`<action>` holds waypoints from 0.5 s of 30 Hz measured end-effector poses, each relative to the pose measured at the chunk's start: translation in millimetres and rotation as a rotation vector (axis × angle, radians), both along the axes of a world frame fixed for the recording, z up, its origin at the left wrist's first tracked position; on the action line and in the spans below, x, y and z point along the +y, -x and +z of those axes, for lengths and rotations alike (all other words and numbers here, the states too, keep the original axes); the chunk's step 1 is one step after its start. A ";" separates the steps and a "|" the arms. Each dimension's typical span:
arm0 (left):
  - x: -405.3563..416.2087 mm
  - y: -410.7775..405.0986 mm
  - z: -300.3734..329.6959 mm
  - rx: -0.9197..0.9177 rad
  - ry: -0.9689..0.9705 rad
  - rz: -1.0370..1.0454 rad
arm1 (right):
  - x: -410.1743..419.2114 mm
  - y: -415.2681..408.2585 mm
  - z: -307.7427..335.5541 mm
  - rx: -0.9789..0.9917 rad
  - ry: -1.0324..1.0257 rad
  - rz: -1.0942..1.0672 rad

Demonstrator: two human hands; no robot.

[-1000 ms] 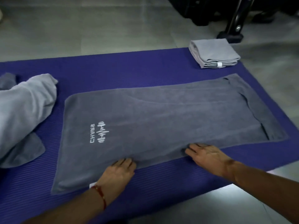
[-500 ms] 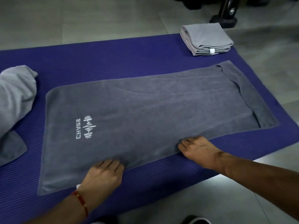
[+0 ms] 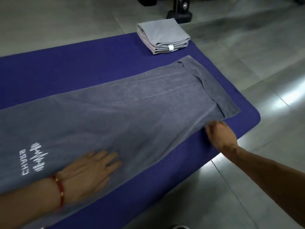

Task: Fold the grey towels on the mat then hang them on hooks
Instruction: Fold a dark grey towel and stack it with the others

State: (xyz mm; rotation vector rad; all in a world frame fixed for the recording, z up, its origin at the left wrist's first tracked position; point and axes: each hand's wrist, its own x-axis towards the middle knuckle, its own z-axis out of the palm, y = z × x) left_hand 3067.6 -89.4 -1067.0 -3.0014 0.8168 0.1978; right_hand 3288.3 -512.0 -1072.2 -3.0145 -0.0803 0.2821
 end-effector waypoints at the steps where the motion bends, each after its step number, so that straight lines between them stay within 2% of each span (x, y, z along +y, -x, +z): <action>1: -4.8 -17.5 3.9 -0.023 -0.019 -0.021 | -14.6 -13.7 -4.2 0.032 -0.001 -0.112; 5: -38.4 -82.3 5.1 -0.037 -0.018 -0.011 | -38.2 -53.6 -23.9 0.082 -0.141 -0.460; 10: -94.4 -159.7 -16.4 0.150 0.002 0.285 | -29.5 -83.3 -37.3 0.019 -0.464 -0.875; 13: -113.5 -187.9 -32.1 0.217 -0.007 0.424 | -26.5 -82.2 -28.1 0.027 -0.480 -0.849; 15: -118.6 -194.0 -39.4 0.226 -0.059 0.444 | -35.6 -77.8 -17.4 -0.003 -0.488 -0.815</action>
